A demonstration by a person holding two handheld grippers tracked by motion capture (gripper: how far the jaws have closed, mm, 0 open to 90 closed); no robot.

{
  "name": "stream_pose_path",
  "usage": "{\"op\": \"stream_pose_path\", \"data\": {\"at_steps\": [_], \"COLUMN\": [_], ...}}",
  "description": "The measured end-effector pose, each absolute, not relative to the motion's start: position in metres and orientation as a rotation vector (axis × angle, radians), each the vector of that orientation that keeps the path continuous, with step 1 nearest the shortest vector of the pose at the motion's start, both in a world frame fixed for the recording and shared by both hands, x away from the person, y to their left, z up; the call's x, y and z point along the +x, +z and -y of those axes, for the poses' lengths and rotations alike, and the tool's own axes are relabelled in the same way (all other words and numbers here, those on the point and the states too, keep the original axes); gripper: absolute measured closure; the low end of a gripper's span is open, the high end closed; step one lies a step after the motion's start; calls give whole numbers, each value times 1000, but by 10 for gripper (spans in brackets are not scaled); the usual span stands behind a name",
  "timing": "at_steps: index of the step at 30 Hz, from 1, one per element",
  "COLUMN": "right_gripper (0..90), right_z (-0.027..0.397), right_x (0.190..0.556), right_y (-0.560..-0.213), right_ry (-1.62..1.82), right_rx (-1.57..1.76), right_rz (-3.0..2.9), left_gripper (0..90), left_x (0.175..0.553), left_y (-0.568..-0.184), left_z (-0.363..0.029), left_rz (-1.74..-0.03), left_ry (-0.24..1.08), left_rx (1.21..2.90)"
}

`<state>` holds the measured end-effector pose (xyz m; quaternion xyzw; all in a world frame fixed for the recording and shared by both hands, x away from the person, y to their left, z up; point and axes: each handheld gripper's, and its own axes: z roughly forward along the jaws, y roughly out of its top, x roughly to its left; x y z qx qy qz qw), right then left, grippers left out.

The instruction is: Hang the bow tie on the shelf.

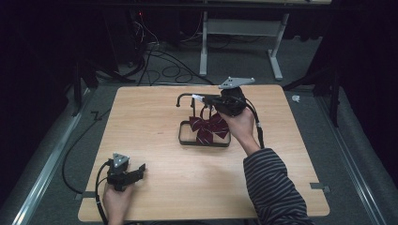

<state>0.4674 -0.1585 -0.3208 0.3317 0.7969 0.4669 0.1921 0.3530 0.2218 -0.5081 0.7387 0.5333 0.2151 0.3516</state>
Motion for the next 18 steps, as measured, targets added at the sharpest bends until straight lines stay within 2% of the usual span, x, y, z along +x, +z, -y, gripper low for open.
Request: {"op": "stream_pose_path", "data": {"at_steps": [18], "right_gripper": [900], "right_z": [159], "right_x": [476], "right_y": [-320], "right_ry": [1285], "right_rx": [961], "right_rz": [-2222], "left_gripper": [274], "left_x": [353], "left_y": [-508], "left_z": [-222], "left_rz": [-1379], "left_ry": [556], "left_rx": [1916]}}
